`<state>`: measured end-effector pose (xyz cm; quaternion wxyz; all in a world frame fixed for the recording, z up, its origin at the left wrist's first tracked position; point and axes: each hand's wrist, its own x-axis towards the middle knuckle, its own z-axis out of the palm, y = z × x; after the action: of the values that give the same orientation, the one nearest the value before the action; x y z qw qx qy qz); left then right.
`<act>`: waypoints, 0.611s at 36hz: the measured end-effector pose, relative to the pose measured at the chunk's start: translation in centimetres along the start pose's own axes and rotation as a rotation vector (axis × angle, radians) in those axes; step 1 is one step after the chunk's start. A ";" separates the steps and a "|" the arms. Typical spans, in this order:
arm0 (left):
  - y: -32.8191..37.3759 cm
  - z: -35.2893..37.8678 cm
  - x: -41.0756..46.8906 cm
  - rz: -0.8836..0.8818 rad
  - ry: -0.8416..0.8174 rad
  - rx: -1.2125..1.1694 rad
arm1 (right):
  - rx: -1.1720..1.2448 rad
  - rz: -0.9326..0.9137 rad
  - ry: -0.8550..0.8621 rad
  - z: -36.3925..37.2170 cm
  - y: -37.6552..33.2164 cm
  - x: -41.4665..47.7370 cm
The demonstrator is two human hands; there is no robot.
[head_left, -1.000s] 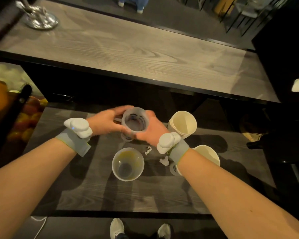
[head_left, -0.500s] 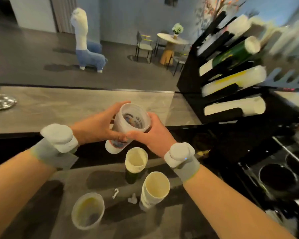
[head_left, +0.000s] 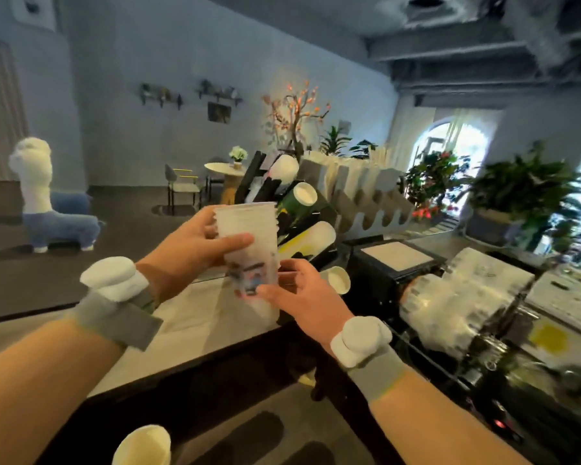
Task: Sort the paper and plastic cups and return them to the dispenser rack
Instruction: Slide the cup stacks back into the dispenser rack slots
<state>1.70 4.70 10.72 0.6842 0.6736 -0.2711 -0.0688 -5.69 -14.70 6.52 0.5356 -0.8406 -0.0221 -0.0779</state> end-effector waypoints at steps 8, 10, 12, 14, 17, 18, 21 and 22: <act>2.9 5.1 8.7 -0.020 0.098 -0.331 | 0.121 -0.025 0.192 -7.1 0.0 4.7; 3.3 5.2 10.1 -0.008 0.093 -0.384 | 0.168 -0.020 0.207 -8.4 -1.1 5.8; 3.7 4.9 12.4 0.032 0.080 -0.430 | 0.191 -0.022 0.195 -10.3 -2.2 8.0; 4.2 4.3 14.8 0.059 0.076 -0.441 | 0.235 -0.004 0.147 -12.1 -3.7 10.4; 4.3 3.1 17.9 0.020 0.146 -0.522 | 0.323 -0.006 0.061 -14.6 -6.0 13.1; 4.1 2.7 18.9 0.005 0.158 -0.551 | 0.318 -0.007 0.045 -15.5 -6.6 13.9; 3.5 1.7 21.4 0.014 0.070 -0.542 | 0.279 -0.003 0.037 -18.2 -8.2 16.5; 3.4 1.5 21.6 0.016 0.052 -0.520 | 0.259 -0.007 0.043 -19.0 -8.7 16.8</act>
<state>18.33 -6.28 19.96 0.8416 0.4743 -0.2319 -0.1136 7.78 -28.94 24.79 0.6397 -0.7625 -0.0233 -0.0945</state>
